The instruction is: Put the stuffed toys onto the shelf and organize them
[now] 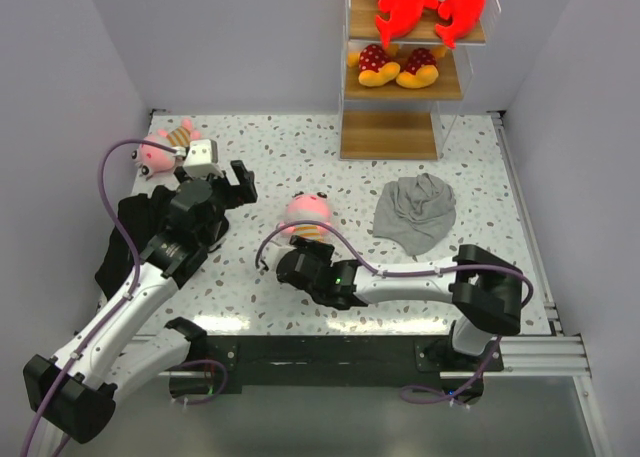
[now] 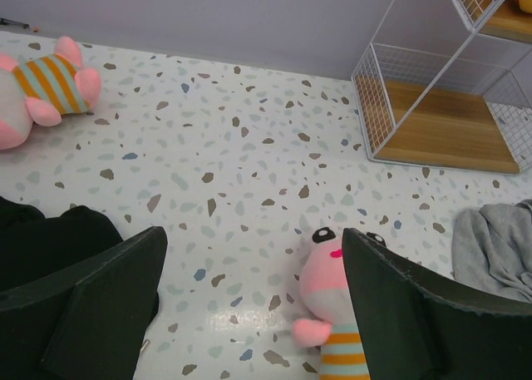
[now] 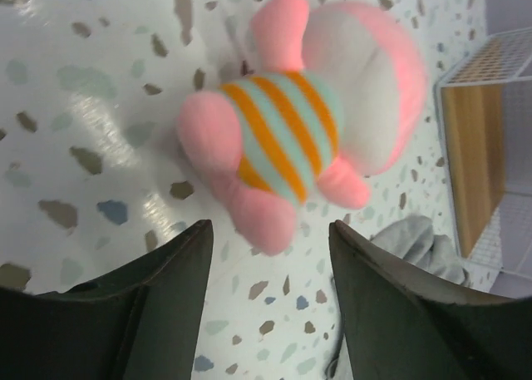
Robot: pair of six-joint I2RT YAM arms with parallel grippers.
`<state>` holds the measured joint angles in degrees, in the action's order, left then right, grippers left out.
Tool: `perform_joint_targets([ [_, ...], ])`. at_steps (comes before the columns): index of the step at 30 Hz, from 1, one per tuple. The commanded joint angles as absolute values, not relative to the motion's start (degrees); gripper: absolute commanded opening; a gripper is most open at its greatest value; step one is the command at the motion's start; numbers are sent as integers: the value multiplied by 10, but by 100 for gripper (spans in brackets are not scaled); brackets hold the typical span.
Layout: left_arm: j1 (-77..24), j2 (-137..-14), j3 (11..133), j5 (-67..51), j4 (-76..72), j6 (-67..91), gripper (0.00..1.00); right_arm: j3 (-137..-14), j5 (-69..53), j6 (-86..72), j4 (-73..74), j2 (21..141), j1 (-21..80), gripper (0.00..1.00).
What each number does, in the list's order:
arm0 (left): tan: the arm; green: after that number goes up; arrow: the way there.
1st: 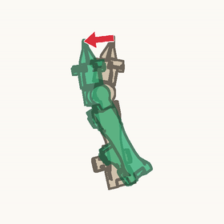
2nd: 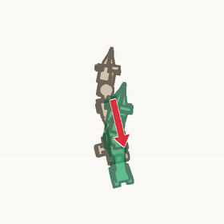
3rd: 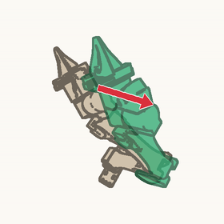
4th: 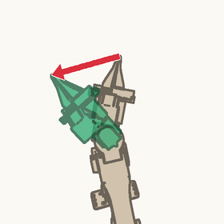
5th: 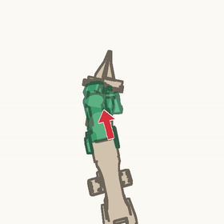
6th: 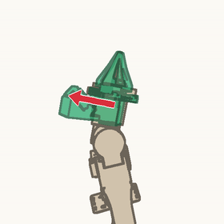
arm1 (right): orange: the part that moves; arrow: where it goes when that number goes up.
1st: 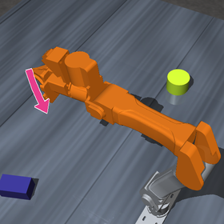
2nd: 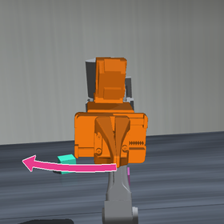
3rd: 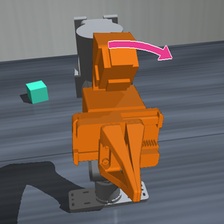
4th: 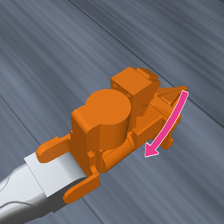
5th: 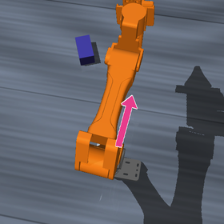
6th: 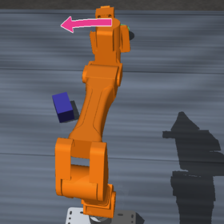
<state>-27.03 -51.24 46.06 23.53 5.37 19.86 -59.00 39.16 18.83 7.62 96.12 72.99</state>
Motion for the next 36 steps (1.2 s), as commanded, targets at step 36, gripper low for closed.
perform_joint_targets([
  [36,-271,-431,456,369,33,194,91,-670,396,-1151,430,900,677,55],
])
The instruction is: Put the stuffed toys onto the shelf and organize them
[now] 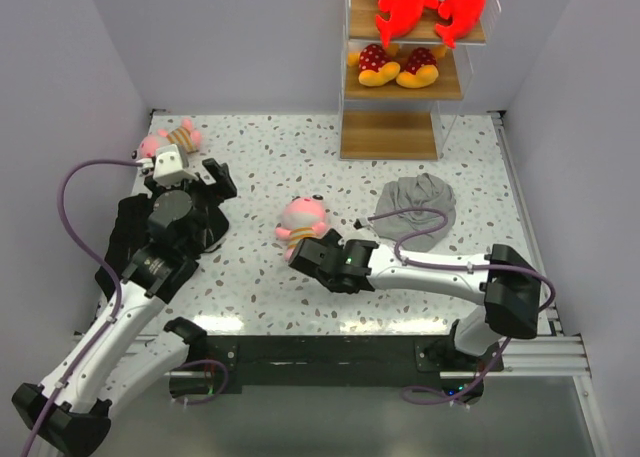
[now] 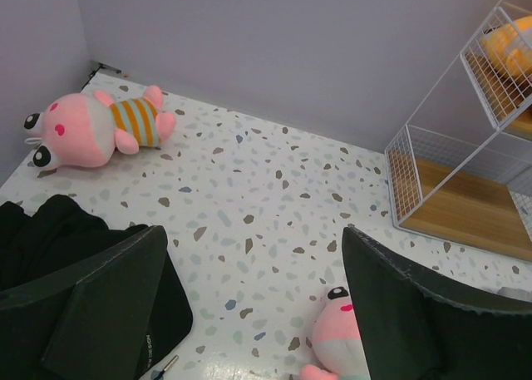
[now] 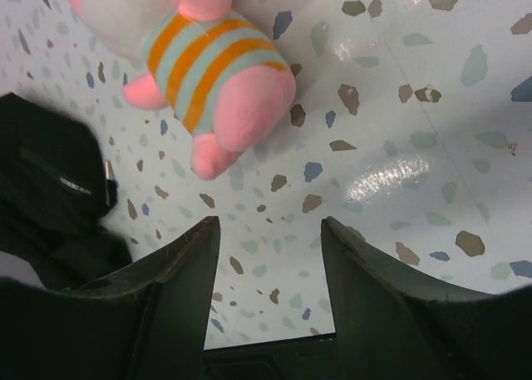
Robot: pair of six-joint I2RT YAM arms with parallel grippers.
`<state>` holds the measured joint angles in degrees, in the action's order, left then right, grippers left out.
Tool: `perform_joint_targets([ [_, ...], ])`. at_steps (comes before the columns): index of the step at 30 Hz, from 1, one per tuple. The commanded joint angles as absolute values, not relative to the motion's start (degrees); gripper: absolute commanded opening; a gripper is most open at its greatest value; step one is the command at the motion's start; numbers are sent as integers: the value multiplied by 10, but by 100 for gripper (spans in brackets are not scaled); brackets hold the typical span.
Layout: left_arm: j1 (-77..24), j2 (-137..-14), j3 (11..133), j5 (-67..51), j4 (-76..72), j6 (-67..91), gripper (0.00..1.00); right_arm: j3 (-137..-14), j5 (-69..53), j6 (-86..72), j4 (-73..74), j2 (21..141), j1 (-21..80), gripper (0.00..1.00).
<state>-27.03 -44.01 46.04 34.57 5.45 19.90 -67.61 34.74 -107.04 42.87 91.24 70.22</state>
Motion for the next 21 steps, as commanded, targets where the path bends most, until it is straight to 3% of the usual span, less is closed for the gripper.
perform_joint_targets([
  [1,-271,-432,456,368,32,194,91,-673,388,-1148,430,904,668,55],
  [8,-271,-439,458,358,32,192,91,-631,338,-1148,352,904,618,53],
  [21,-271,-439,459,352,31,190,91,-659,305,-1150,328,956,609,53],
])
